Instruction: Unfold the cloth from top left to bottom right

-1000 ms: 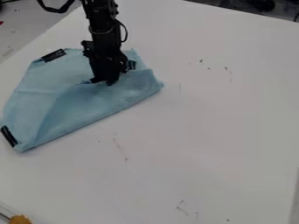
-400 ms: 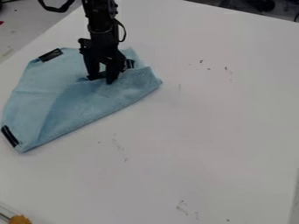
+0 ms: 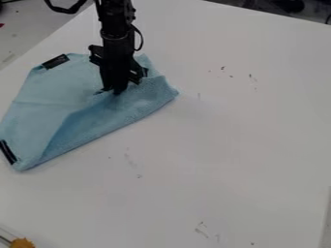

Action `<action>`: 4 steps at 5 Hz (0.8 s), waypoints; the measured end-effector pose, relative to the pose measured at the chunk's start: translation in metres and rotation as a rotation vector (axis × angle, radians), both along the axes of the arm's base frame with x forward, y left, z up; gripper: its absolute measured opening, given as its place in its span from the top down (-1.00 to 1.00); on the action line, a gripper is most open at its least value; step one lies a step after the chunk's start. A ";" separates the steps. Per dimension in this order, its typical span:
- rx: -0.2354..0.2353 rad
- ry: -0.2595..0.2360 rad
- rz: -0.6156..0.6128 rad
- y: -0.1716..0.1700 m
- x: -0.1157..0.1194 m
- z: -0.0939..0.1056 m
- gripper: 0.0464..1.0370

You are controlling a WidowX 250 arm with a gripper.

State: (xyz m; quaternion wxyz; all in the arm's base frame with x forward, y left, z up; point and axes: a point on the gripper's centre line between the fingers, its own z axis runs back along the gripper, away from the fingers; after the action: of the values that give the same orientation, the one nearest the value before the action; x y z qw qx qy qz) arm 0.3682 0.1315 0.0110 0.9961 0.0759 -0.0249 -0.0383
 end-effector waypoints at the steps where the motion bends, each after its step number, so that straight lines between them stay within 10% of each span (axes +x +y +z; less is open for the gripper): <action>1: 0.013 -0.015 0.005 0.001 -0.002 0.011 0.87; 3: 0.057 -0.131 0.018 -0.041 -0.012 0.057 0.93; 4: -0.028 -0.132 0.067 -0.077 -0.033 0.049 0.93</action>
State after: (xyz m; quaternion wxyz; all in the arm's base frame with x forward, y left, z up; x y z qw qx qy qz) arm 0.3350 0.0546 0.0596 0.9940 0.0650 -0.0884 0.0008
